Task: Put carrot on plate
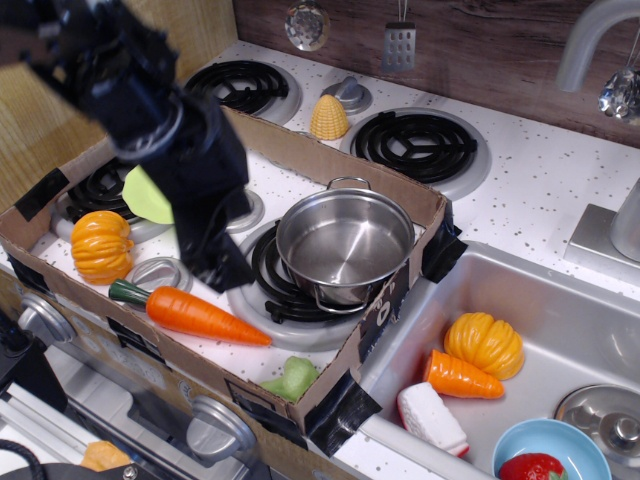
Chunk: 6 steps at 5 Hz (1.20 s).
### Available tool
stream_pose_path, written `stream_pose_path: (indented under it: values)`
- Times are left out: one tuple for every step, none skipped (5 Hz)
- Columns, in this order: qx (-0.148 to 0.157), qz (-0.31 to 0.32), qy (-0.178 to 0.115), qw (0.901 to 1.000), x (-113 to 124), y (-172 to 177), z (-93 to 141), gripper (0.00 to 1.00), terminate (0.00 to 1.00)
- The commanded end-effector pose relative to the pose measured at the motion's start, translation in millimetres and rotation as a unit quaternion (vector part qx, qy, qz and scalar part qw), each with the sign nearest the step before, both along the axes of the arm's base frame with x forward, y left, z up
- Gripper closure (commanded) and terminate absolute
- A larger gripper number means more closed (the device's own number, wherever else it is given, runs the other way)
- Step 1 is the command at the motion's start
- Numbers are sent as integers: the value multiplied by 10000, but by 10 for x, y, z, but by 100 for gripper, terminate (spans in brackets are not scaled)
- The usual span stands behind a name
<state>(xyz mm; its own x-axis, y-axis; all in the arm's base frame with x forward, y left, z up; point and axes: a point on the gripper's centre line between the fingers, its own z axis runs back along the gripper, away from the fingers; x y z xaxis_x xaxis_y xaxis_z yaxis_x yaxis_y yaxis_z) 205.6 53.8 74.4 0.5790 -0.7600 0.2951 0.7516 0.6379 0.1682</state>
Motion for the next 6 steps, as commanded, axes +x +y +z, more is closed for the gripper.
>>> stream_pose_path:
  values:
    - [297,-692,549,9956,68,117,-204,0,0]
    - [322,-854,1084,9899,58,106,-342,0,0]
    - [378,-766,1164,9895,6,117,-431,0,0]
    - [636,-669,1207,9884,-39,99,-487,0,0]
    - [810,-704,1194,9870,-69,122,-525,0,0]
    - [980,-820,1204,9845,-72,193,-603,0,0]
